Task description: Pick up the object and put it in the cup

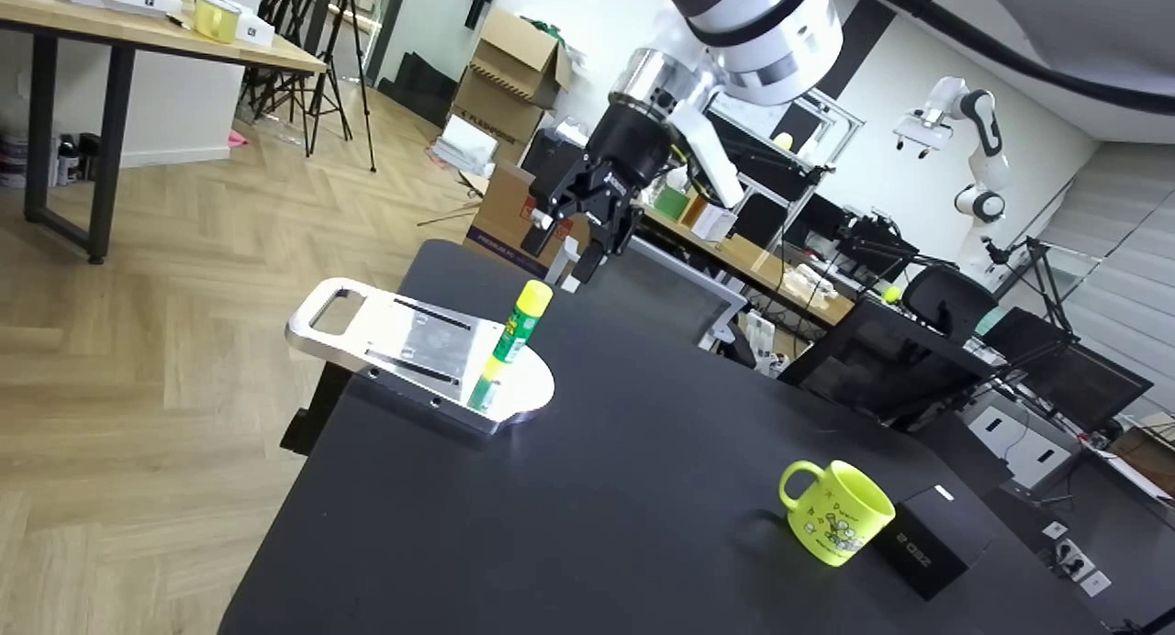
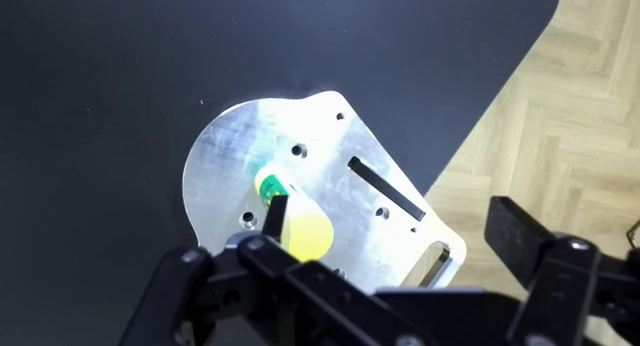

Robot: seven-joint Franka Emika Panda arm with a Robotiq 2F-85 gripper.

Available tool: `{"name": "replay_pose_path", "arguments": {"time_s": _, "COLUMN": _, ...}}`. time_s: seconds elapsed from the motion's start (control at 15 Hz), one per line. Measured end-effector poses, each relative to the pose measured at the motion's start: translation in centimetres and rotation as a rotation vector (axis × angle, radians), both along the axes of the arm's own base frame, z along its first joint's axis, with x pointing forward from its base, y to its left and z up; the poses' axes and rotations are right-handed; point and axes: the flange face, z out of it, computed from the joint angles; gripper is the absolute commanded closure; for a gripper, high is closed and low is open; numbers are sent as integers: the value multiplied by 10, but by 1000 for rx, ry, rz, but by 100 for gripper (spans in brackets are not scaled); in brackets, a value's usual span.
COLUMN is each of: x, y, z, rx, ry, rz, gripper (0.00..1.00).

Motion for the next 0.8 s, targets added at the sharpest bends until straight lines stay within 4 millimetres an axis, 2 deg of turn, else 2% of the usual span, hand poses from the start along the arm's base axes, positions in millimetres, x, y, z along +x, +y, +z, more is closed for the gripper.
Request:
{"name": "replay_pose_path", "arguments": {"time_s": 0.27, "x": -6, "y": 4, "z": -20, "rx": -67, "ry": -57, "rz": 49, "gripper": 0}}
{"name": "replay_pose_path", "arguments": {"time_s": 0.73, "x": -4, "y": 7, "z": -38, "rx": -100, "ry": -144, "rz": 83, "gripper": 0}}
{"name": "replay_pose_path", "arguments": {"time_s": 0.8, "x": -3, "y": 8, "z": -40, "rx": -97, "ry": -148, "rz": 83, "gripper": 25}}
